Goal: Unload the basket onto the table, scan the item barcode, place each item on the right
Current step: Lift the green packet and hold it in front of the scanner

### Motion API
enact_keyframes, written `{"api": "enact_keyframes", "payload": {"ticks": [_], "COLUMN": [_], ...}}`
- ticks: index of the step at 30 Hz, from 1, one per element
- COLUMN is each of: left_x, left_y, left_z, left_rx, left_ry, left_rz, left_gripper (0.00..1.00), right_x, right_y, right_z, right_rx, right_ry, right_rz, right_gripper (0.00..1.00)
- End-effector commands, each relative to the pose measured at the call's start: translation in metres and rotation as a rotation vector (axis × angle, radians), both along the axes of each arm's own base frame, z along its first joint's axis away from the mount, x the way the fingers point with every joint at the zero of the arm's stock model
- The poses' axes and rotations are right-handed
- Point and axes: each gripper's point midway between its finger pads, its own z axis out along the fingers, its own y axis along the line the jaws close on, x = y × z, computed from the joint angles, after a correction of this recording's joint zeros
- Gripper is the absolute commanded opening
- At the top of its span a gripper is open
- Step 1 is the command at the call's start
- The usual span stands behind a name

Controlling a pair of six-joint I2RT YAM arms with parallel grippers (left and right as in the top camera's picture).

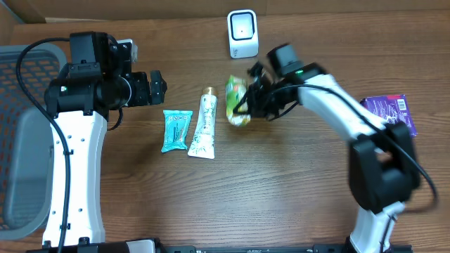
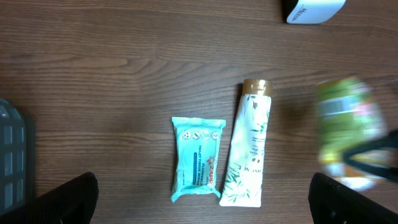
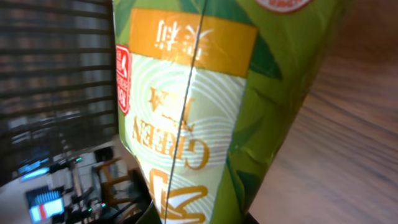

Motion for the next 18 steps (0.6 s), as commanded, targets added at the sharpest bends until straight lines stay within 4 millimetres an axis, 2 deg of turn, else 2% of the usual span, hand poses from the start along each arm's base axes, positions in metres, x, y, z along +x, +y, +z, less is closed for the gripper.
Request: {"api": "enact_keyframes", "payload": {"ticks": [1, 3, 4, 7, 9, 13, 18], "left_x": [0.003, 0.003, 0.003, 0.003, 0.003, 0.003, 0.003], "left_y": [-0.003, -0.003, -0.003, -0.003, -0.003, -0.003, -0.003], "left_z": [0.006, 0.006, 0.006, 0.006, 0.006, 0.006, 0.006], "left_rx": [0.008, 0.008, 0.008, 0.008, 0.008, 0.008, 0.008], "left_ry": [-0.019, -0.019, -0.019, -0.020, -0.019, -0.019, -0.019], "left_rz": [-0.030, -0.030, -0.030, -0.030, -0.030, -0.030, -0.030], "left_gripper": [1.00, 1.00, 0.99, 0.99, 0.99, 0.99, 1.00], "right_x": [-0.020, -0.028, -0.036, -0.048, -0.055, -0.062, -0.057], "right_y": [-0.006, -0.015, -0.025, -0.039, -0.047, -0.061, -0.071], "right_z": [0.128, 0.157, 0.186, 0.221, 0.237, 0.257, 0.264], "right_rx": [0.312, 0.390, 0.474, 0.580, 0.633, 0.701, 0.718], "right_ry": [-0.235, -0.286, -0.333, -0.391, -0.402, -0.417, -0.418], "right_rz": [0.127, 0.155, 0.182, 0.223, 0.242, 0.268, 0.258], "right_gripper": [0.04, 0.04, 0.04, 0.04, 0.04, 0.04, 0.04]}}
